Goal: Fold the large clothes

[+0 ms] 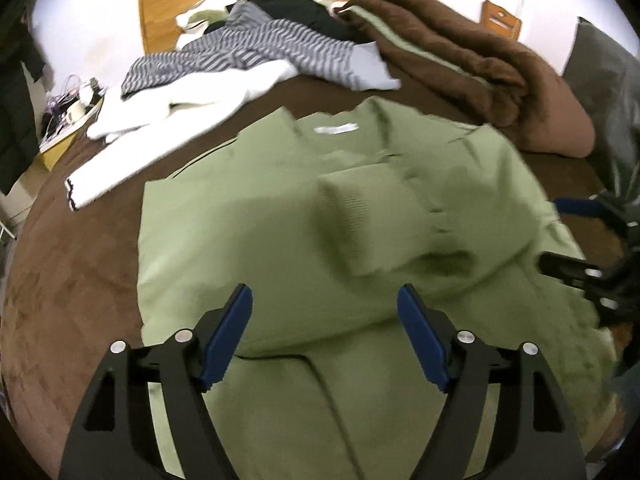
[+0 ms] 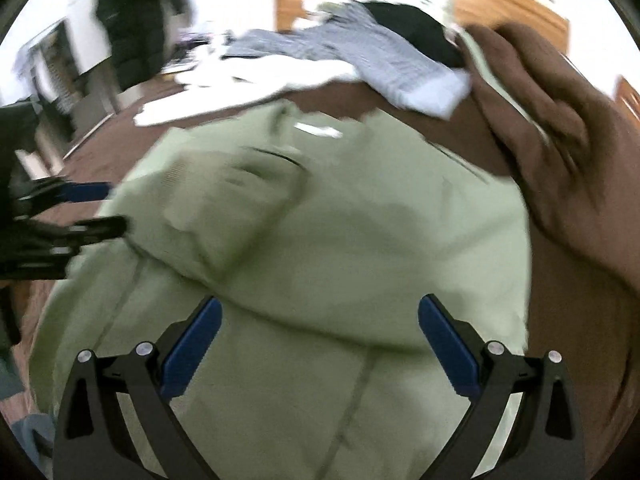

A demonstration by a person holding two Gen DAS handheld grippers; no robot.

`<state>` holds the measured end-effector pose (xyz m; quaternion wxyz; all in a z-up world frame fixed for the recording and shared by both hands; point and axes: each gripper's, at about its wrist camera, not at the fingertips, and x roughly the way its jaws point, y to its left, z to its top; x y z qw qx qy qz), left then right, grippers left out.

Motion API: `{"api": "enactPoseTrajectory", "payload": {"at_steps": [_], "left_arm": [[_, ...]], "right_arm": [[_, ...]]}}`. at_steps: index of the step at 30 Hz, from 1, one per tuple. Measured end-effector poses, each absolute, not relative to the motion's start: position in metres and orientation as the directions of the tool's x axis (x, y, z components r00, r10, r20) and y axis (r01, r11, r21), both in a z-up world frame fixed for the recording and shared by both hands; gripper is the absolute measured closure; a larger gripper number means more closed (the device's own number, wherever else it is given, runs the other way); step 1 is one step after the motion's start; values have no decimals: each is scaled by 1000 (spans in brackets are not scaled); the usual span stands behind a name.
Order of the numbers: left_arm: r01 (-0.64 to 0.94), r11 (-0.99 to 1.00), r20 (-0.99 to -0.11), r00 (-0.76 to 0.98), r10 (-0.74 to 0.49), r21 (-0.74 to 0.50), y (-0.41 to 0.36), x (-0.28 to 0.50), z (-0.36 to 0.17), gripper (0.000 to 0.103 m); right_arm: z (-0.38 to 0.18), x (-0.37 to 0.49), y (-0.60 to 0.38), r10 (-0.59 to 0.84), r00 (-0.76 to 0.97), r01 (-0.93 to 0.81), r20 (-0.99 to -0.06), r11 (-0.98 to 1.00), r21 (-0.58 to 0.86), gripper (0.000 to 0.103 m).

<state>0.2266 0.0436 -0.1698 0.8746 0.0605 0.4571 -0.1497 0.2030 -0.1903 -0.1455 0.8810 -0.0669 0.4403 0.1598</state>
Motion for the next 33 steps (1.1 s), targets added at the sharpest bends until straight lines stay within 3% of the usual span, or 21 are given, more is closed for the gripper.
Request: {"api": "enactPoseTrajectory", "payload": {"at_steps": [6, 15, 27, 33], "left_arm": [[287, 957, -856, 481, -189, -50, 61, 252, -206, 28], [285, 952, -868, 438, -233, -112, 64, 255, -237, 27], [331, 932, -862, 419, -284, -146, 68, 255, -237, 24], [331, 931, -861, 419, -289, -152, 68, 255, -237, 23]], "right_arm": [[-139, 220, -136, 251, 583, -488, -772, 869, -86, 6], [-150, 232, -92, 209, 648, -552, -732, 791, -263, 12], [-195, 210, -38, 84, 746, -640, -660, 362, -677, 16], [-207, 225, -32, 39, 742, -631, -669, 379, -677, 60]]}}
